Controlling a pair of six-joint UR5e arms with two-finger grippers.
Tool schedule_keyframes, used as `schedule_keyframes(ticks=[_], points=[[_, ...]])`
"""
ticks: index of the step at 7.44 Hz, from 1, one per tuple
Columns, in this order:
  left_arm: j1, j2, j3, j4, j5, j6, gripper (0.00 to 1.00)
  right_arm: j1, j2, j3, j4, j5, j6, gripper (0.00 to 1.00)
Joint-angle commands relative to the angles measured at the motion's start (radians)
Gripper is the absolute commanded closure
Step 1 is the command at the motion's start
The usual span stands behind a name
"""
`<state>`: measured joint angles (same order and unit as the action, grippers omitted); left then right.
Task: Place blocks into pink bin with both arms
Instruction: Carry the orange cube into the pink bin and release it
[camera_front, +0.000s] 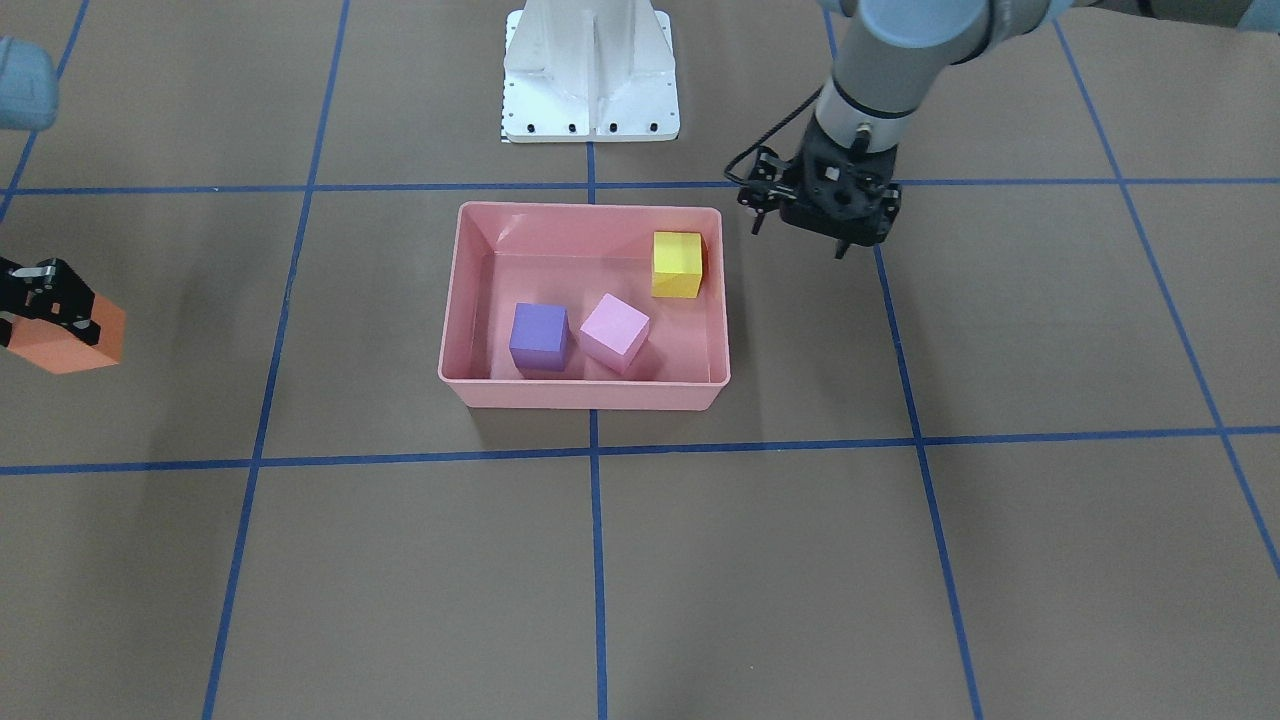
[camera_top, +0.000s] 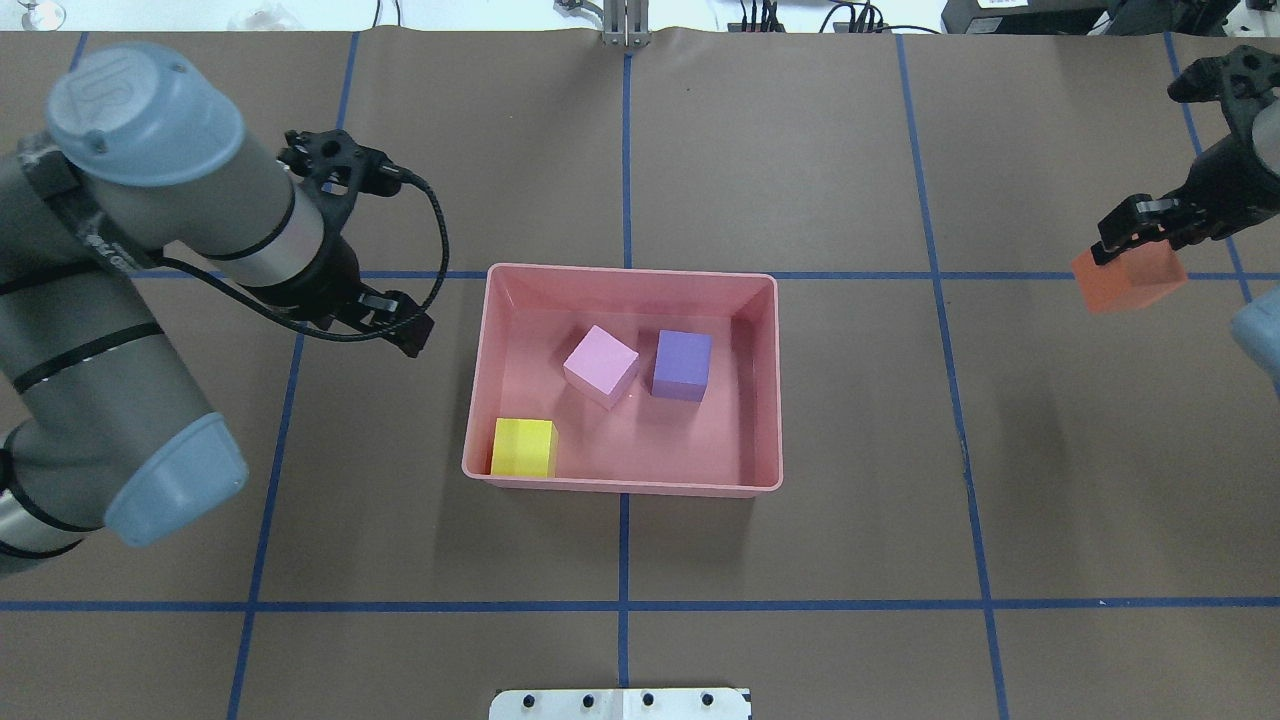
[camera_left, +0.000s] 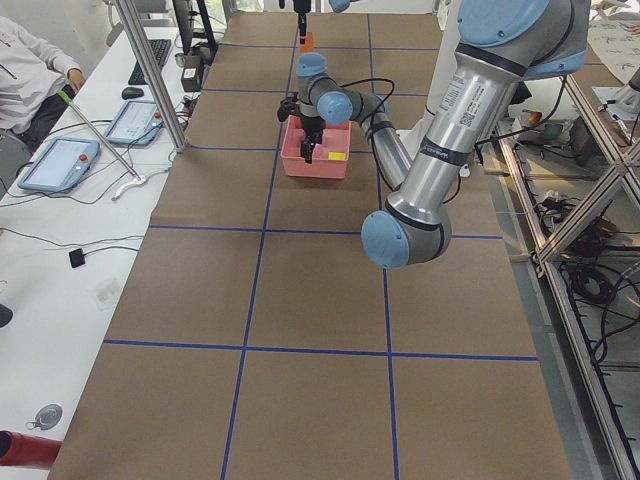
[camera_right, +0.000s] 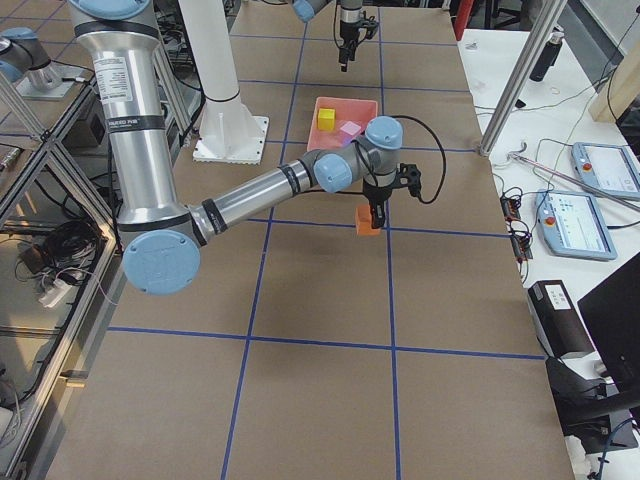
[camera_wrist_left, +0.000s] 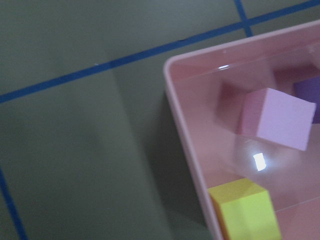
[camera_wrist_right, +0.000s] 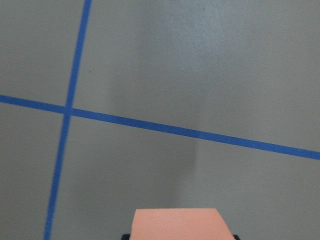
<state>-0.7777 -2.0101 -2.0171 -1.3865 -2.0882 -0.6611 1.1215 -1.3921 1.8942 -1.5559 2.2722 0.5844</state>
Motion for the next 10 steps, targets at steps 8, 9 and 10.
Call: schedule_keyframes(ticks=[8, 9, 10], points=[[-0.463, 0.191, 0.253, -0.006, -0.223, 0.808, 0.0, -0.566, 0.435, 0.032, -0.148, -0.357, 0.816, 0.33], [-0.463, 0.192, 0.253, -0.006, -0.223, 0.808, 0.0, -0.571, 0.435, 0.032, -0.148, -0.374, 0.818, 0.01], [-0.465, 0.194, 0.255, -0.006, -0.223, 0.804, 0.0, -0.571, 0.438, 0.032, -0.148, -0.376, 0.816, 0.01]])
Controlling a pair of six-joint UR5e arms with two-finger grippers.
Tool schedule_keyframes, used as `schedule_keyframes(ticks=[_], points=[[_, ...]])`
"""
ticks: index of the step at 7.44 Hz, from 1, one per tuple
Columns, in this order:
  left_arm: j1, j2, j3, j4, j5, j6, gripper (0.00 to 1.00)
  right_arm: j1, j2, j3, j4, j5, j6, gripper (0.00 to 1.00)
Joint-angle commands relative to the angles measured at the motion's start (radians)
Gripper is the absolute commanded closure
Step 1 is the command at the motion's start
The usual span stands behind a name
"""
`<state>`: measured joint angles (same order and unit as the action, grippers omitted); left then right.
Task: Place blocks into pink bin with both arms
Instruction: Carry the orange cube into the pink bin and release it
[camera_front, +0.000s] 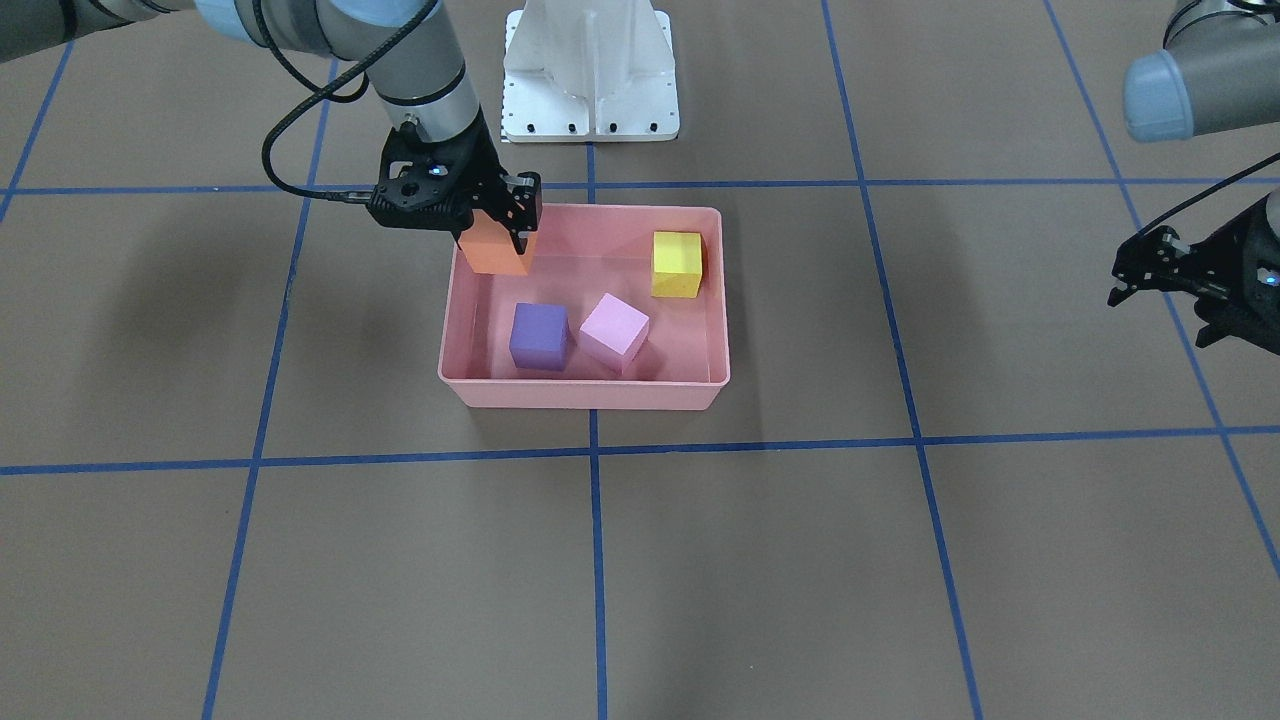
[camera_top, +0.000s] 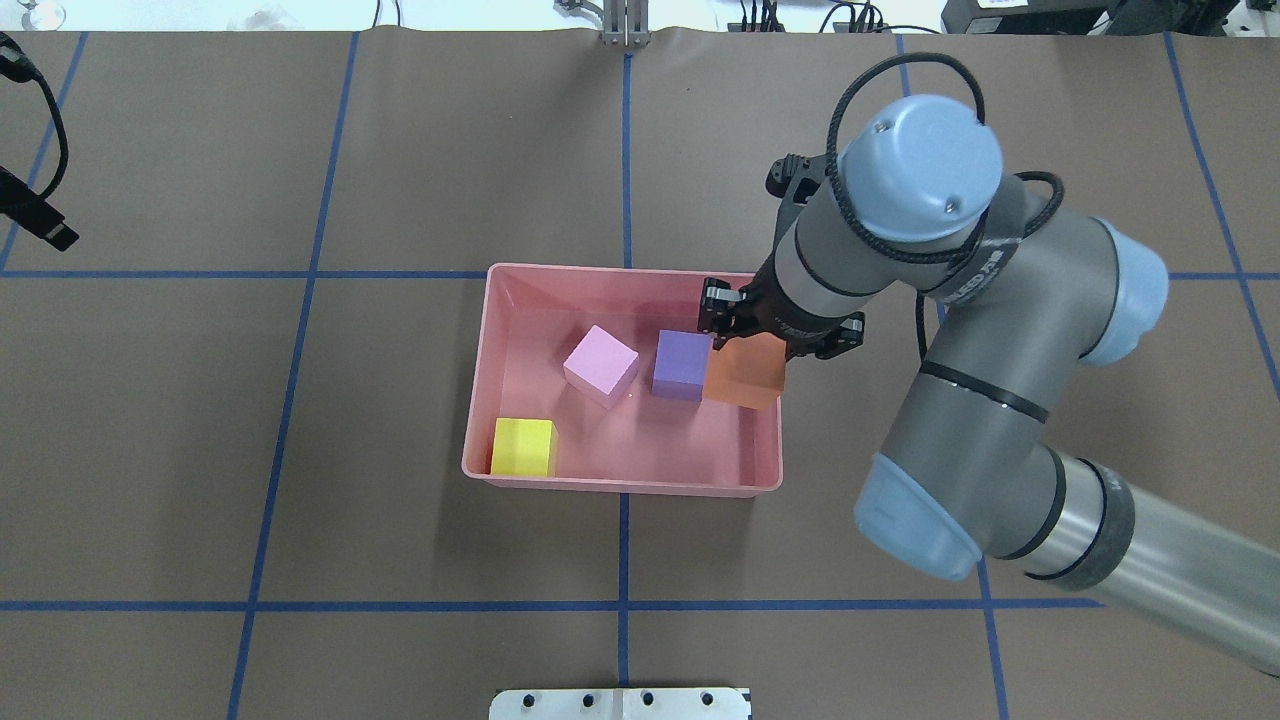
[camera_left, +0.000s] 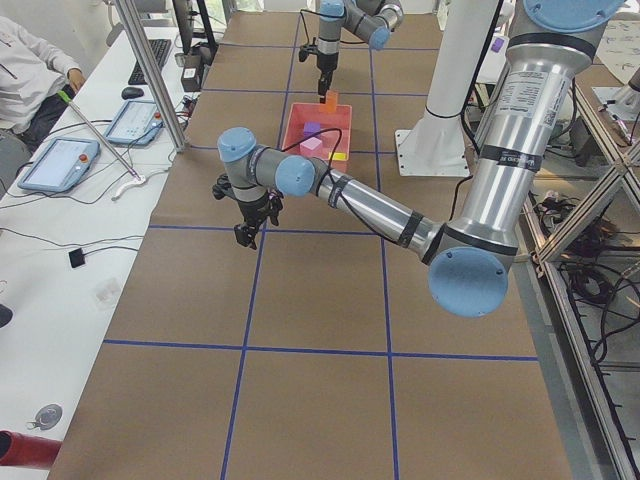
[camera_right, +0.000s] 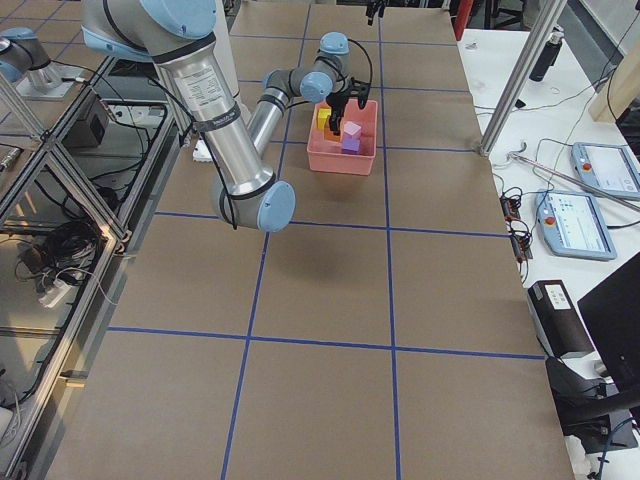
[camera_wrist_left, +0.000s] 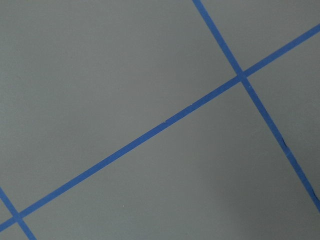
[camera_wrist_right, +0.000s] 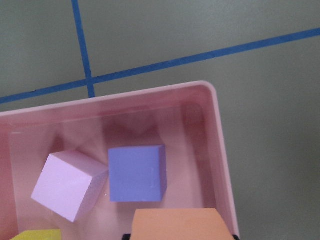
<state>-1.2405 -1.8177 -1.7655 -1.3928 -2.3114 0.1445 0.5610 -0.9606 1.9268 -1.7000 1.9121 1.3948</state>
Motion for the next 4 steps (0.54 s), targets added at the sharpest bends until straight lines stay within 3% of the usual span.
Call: schedule_keyframes(ticks=[1, 3, 4], points=[[-0.011, 0.026, 0.003, -0.002, 0.001, -0.008, 0.0, -0.009, 0.002, 0.008, -0.006, -0.008, -0.005, 0.01], [-0.03, 0.073, 0.011, -0.002, 0.006, -0.006, 0.0, 0.057, -0.021, 0.03, -0.044, 0.002, -0.066, 0.01], [-0.066, 0.087, 0.035, -0.002, 0.007, -0.002, 0.0, 0.095, -0.018, 0.066, -0.141, 0.013, -0.173, 0.01]])
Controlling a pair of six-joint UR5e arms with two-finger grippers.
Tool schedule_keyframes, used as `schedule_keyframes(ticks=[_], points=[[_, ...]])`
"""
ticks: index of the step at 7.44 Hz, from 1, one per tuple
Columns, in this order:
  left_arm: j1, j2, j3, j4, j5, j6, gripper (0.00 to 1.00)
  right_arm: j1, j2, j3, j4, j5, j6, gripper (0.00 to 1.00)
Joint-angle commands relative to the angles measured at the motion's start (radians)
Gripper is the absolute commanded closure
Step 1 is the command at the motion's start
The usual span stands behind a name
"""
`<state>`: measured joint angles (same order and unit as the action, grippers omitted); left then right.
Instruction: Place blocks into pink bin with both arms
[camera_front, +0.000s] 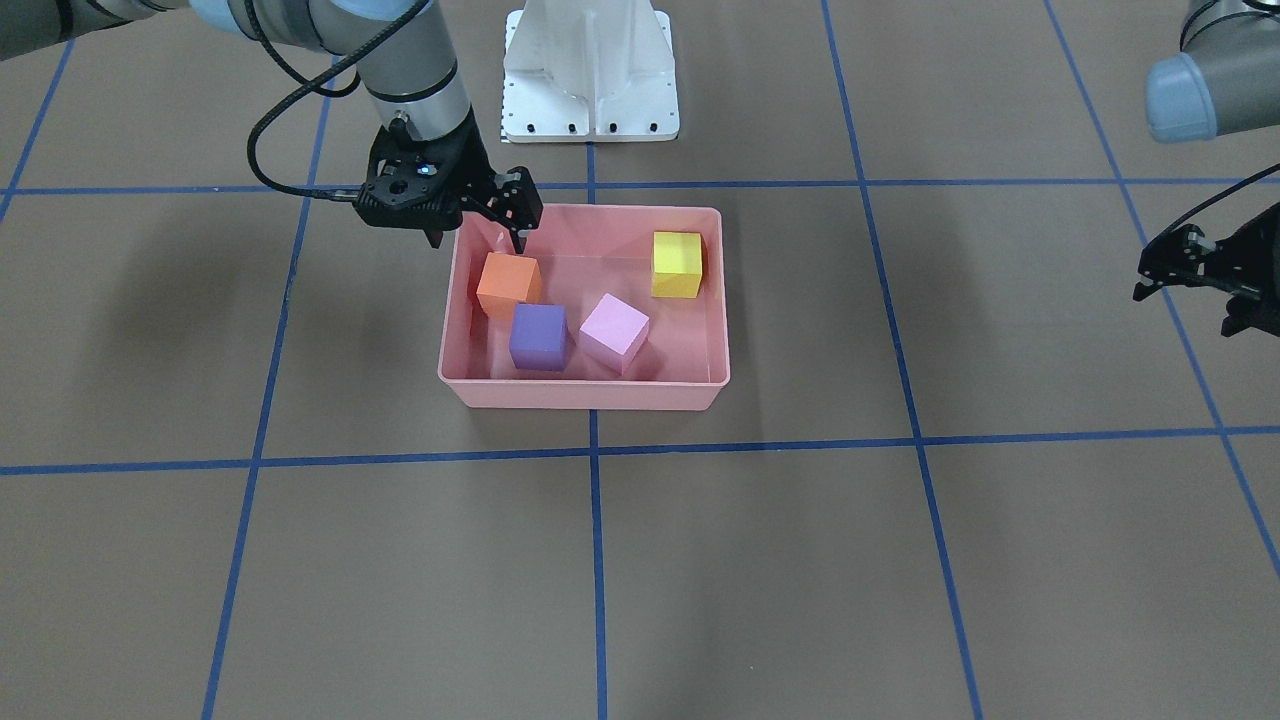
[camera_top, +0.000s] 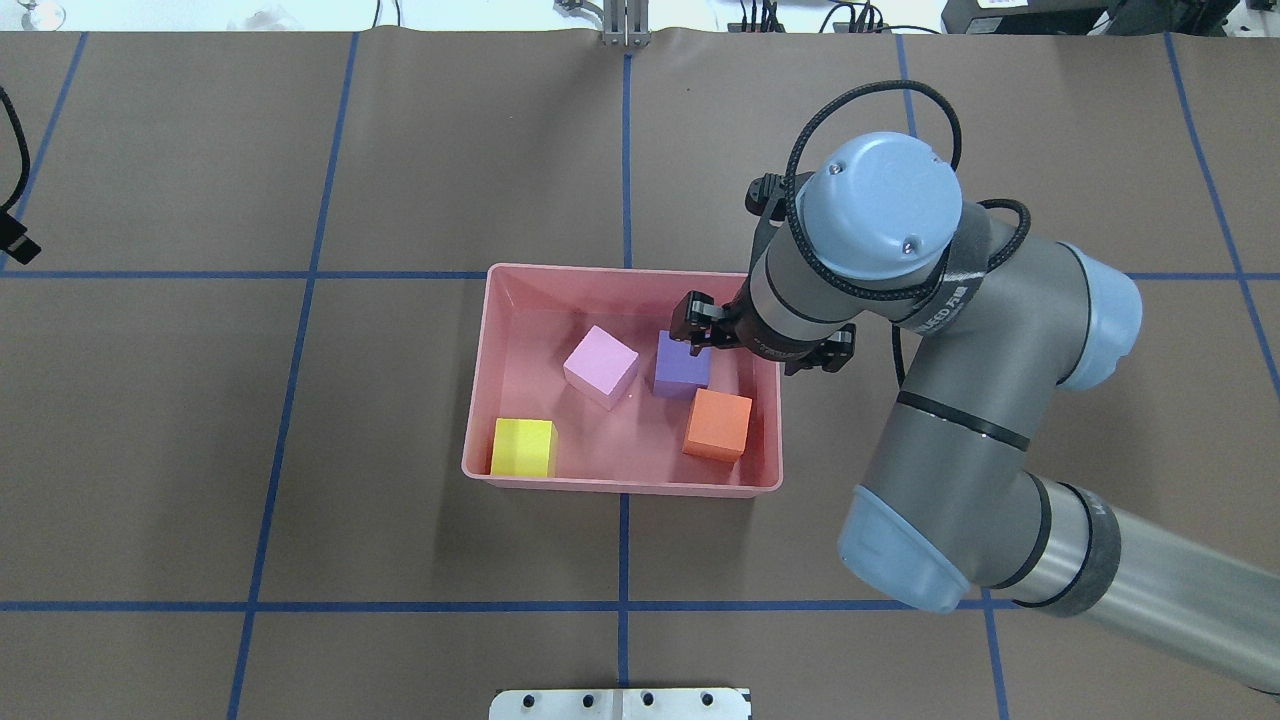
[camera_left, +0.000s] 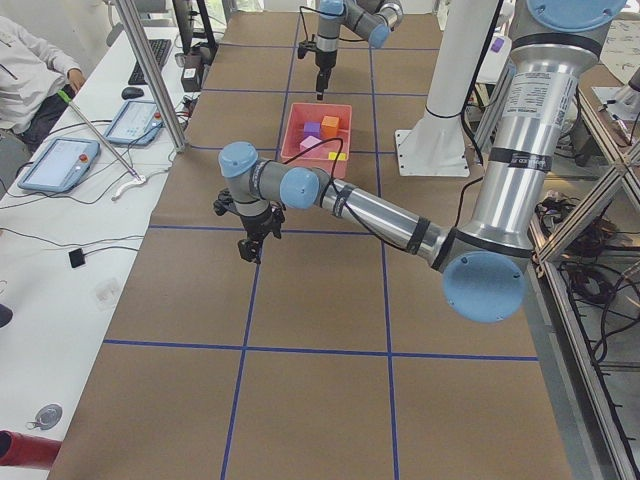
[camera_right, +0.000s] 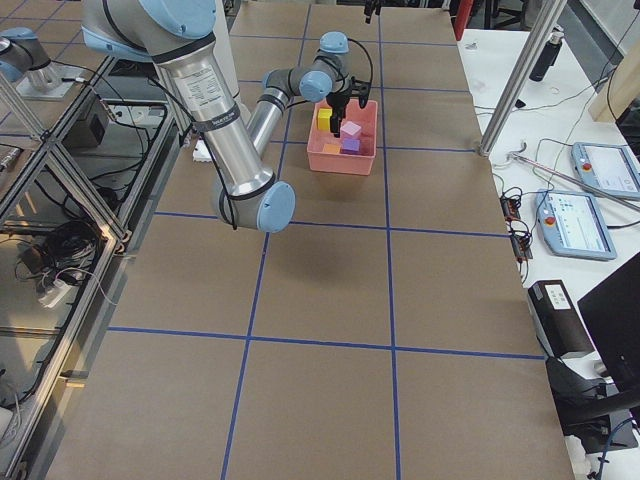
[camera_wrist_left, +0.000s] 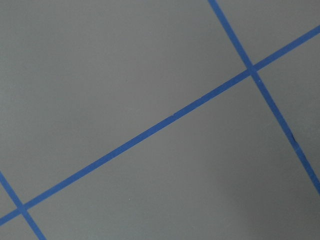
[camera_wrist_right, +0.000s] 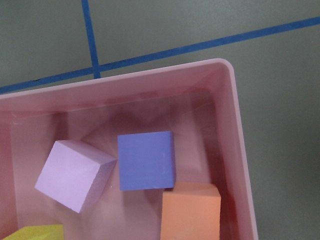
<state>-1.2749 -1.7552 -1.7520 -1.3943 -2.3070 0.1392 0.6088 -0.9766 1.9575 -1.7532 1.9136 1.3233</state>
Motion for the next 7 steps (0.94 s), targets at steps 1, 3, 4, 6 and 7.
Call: schedule_keyframes(ticks=[1, 3, 4, 6, 7], points=[[-0.079, 0.025, 0.025, 0.0, 0.003, 0.004, 0.0, 0.119, -0.013, 0.04, -0.132, 0.049, -0.236, 0.0], [-0.177, 0.124, 0.028, -0.076, -0.002, 0.046, 0.0, 0.298, -0.14, 0.038, -0.121, 0.215, -0.556, 0.0], [-0.245, 0.15, 0.028, -0.084, -0.003, 0.069, 0.0, 0.387, -0.199, 0.035, -0.123, 0.264, -0.69, 0.0], [-0.313, 0.18, 0.026, -0.081, -0.005, 0.166, 0.0, 0.562, -0.313, 0.012, -0.124, 0.349, -0.978, 0.0], [-0.32, 0.206, 0.025, -0.08, -0.003, 0.16, 0.0, 0.635, -0.358, -0.009, -0.124, 0.372, -1.101, 0.0]])
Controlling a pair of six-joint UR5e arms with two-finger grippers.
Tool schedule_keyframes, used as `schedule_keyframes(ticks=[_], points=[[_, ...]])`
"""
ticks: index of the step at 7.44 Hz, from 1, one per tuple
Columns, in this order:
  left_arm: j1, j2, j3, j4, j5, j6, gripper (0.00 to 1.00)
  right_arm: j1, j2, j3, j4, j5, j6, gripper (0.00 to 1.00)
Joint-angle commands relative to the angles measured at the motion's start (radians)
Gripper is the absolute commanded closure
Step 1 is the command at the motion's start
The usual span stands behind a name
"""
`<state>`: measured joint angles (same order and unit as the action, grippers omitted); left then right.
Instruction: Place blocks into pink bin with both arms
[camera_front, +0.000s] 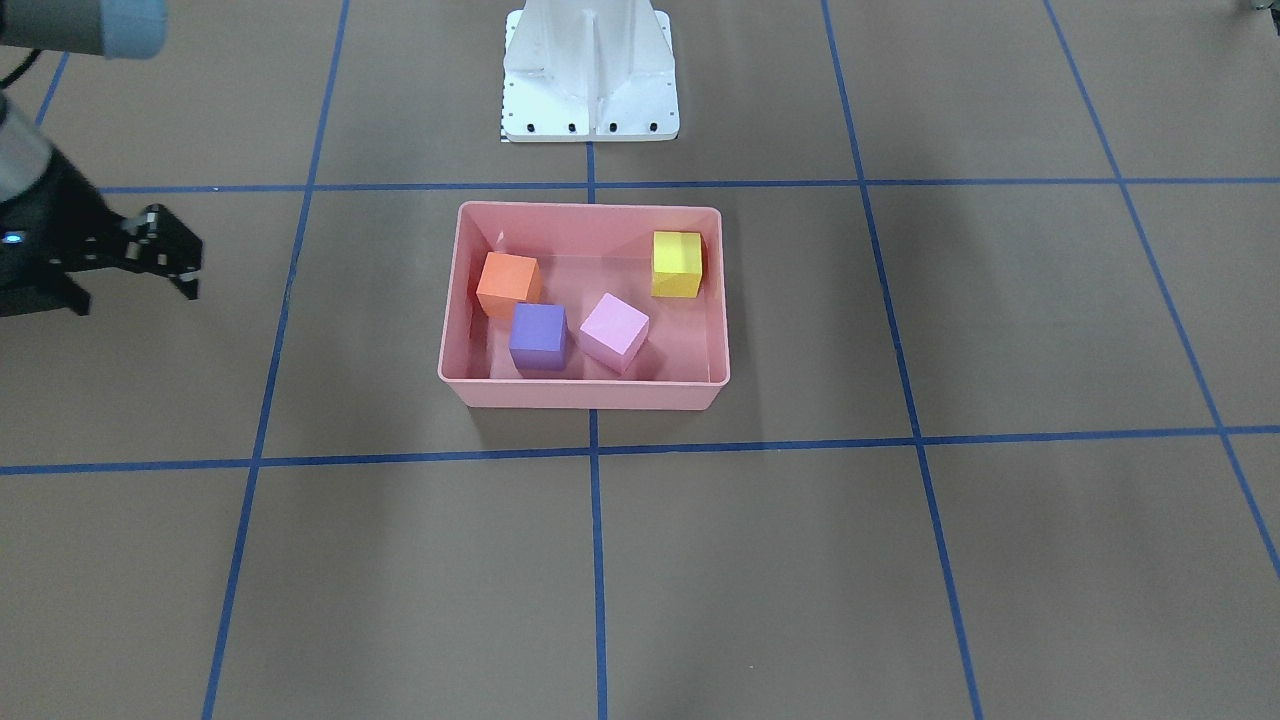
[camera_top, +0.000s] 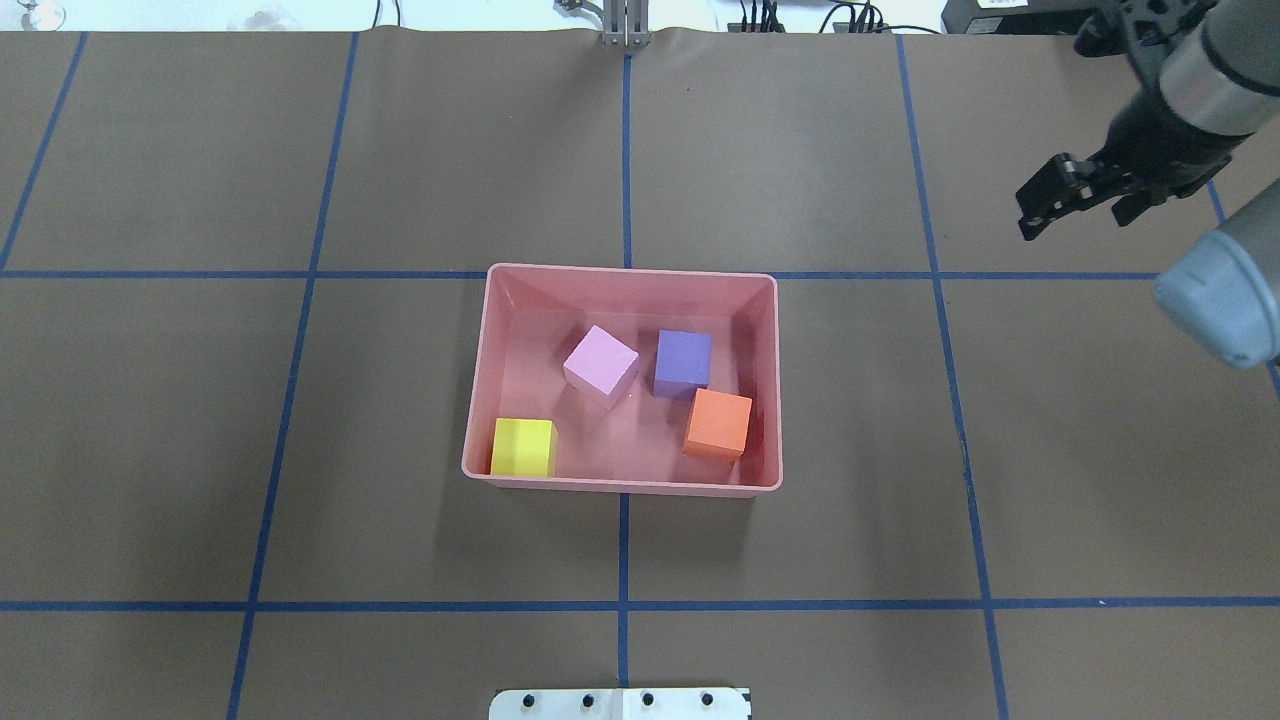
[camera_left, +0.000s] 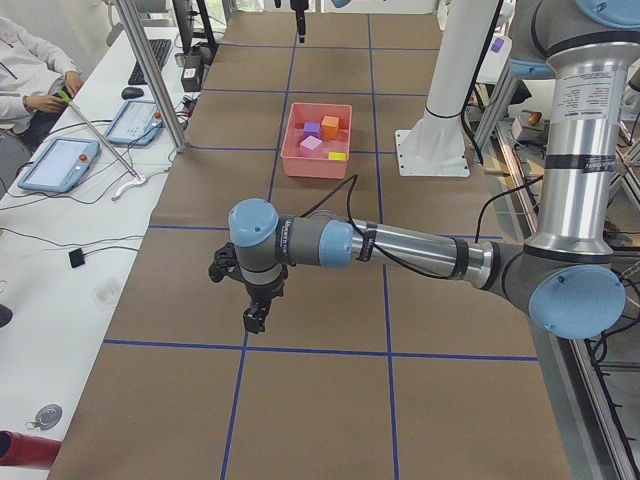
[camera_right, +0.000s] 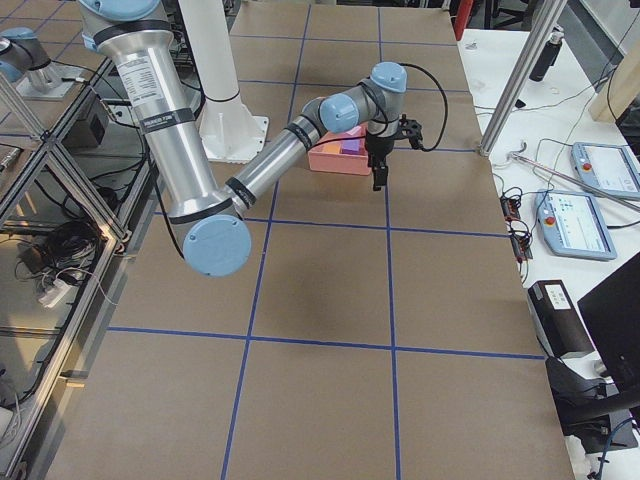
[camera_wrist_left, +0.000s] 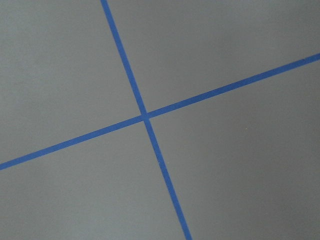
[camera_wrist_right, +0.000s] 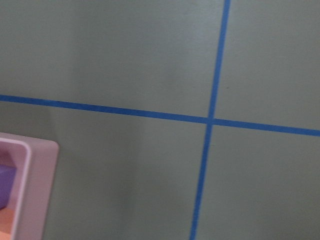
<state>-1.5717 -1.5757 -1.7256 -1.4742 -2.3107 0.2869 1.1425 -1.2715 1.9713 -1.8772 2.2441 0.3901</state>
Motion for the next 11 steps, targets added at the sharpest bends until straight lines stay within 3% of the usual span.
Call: schedule_keyframes(ticks=[1, 3, 6, 7, 8, 11], points=[[-0.024, 0.028, -0.005, 0.006, -0.001, 0.006, 0.0, 0.156, -0.093, -0.061, 0.001, 0.04, -0.276, 0.0], [-0.022, 0.028, 0.012, -0.001, -0.007, 0.005, 0.0, 0.264, -0.196, -0.11, 0.001, 0.026, -0.475, 0.0], [-0.022, 0.025, 0.0, -0.005, -0.013, 0.014, 0.0, 0.385, -0.333, -0.12, 0.003, 0.028, -0.478, 0.0], [-0.022, 0.025, 0.003, -0.005, -0.012, 0.015, 0.0, 0.399, -0.389, -0.12, 0.057, 0.028, -0.496, 0.0], [-0.022, 0.025, 0.001, -0.005, -0.012, 0.015, 0.0, 0.399, -0.466, -0.123, 0.184, 0.026, -0.496, 0.0], [-0.021, 0.025, 0.006, -0.005, -0.013, 0.017, 0.0, 0.399, -0.488, -0.137, 0.23, 0.031, -0.481, 0.0]])
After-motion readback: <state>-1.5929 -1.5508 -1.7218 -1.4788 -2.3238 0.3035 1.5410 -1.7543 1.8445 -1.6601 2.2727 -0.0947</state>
